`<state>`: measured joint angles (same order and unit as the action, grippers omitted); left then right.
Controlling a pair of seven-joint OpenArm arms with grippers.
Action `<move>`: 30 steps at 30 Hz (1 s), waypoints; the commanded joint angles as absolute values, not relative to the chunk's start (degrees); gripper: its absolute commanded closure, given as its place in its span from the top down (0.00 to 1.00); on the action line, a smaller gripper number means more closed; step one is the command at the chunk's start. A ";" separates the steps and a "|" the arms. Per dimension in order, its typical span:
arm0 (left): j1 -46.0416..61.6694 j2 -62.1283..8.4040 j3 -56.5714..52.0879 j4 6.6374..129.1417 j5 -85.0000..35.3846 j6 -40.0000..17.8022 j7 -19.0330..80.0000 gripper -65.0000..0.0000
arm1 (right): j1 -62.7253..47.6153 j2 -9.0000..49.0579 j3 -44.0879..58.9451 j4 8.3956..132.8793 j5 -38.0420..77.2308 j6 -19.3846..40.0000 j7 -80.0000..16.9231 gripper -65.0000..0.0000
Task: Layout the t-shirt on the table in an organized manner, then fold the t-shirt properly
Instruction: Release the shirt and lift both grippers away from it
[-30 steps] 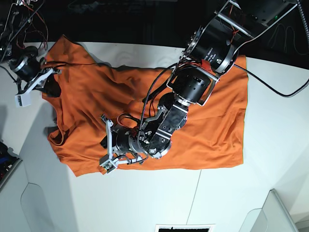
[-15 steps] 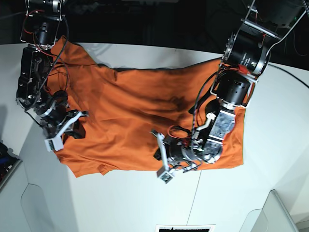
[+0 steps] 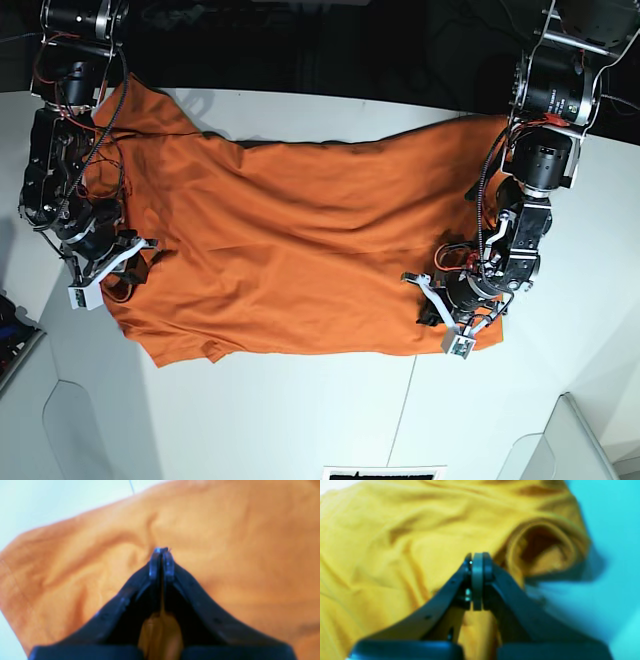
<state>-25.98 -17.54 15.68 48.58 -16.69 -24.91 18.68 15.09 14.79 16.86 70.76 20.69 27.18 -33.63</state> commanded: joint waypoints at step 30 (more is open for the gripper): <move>-27.03 -26.33 15.62 69.91 -35.55 -33.06 35.79 0.45 | 5.52 22.70 36.88 77.34 43.27 32.14 -48.40 0.00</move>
<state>-25.61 -25.21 16.21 69.32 -35.90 -33.12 36.21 4.93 21.58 36.71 76.38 42.09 31.70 -49.47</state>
